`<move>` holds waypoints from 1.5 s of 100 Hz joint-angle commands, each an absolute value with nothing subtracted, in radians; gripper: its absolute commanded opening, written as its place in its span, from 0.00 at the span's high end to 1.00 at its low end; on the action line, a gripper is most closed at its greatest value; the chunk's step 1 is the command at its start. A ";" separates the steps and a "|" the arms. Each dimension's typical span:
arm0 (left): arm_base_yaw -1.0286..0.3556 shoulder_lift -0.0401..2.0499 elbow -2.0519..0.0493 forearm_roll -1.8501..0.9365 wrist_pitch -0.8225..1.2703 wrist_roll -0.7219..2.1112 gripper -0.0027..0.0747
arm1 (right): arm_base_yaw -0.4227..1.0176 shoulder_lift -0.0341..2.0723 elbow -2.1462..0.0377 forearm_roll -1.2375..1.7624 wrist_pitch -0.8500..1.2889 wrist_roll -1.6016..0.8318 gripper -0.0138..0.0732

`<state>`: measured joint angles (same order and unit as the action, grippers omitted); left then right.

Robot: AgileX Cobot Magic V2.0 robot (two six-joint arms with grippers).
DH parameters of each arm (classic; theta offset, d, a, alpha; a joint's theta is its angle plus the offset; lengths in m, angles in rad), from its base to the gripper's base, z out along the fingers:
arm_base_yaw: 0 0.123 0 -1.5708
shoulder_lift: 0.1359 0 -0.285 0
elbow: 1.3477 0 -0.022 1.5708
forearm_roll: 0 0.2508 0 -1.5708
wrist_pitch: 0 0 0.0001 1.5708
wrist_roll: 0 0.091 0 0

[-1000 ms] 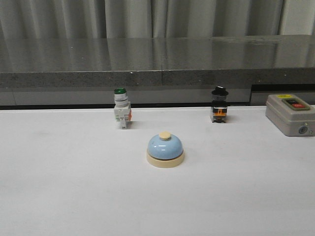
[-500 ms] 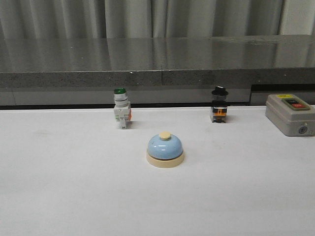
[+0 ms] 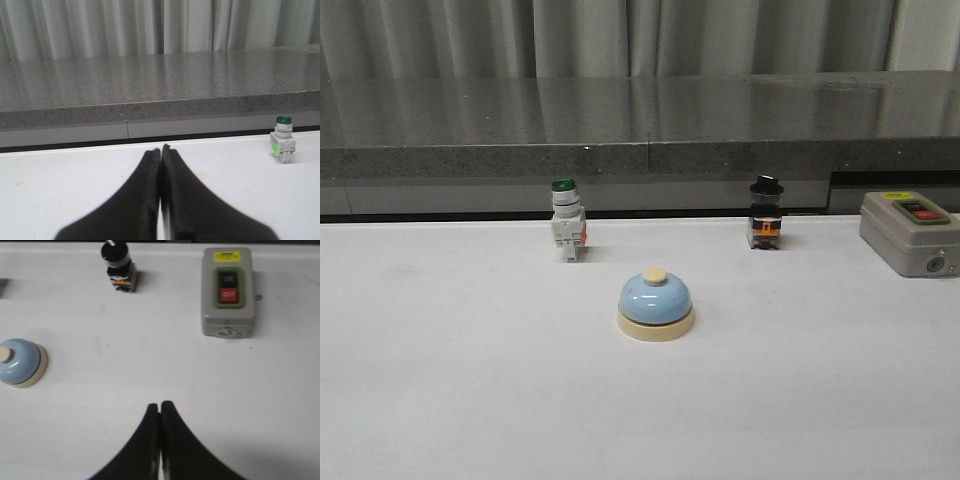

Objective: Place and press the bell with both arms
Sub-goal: 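Move the closed right gripper above the bell's cream button, then press down on the bell button with the right gripper tips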

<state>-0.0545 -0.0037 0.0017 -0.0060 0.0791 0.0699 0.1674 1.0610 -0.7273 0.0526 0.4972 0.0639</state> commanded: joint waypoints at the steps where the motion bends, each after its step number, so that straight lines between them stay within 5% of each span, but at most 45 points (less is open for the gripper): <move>1: -0.054 -0.033 0.043 -0.013 -0.012 0.061 0.99 | 0.219 1.130 -0.804 0.060 0.433 0.059 0.91; 67: -0.054 -0.033 0.043 -0.013 -0.012 0.061 0.99 | 0.530 1.707 -1.233 0.060 0.482 0.059 0.91; 150: -0.054 -0.033 0.043 -0.013 -0.012 0.061 0.99 | 0.600 1.814 -1.286 0.062 0.443 0.059 0.91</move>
<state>-0.0545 -0.0037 0.0017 -0.0060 0.0791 0.0699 0.5956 1.8635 -1.2552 0.0569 0.5020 0.0639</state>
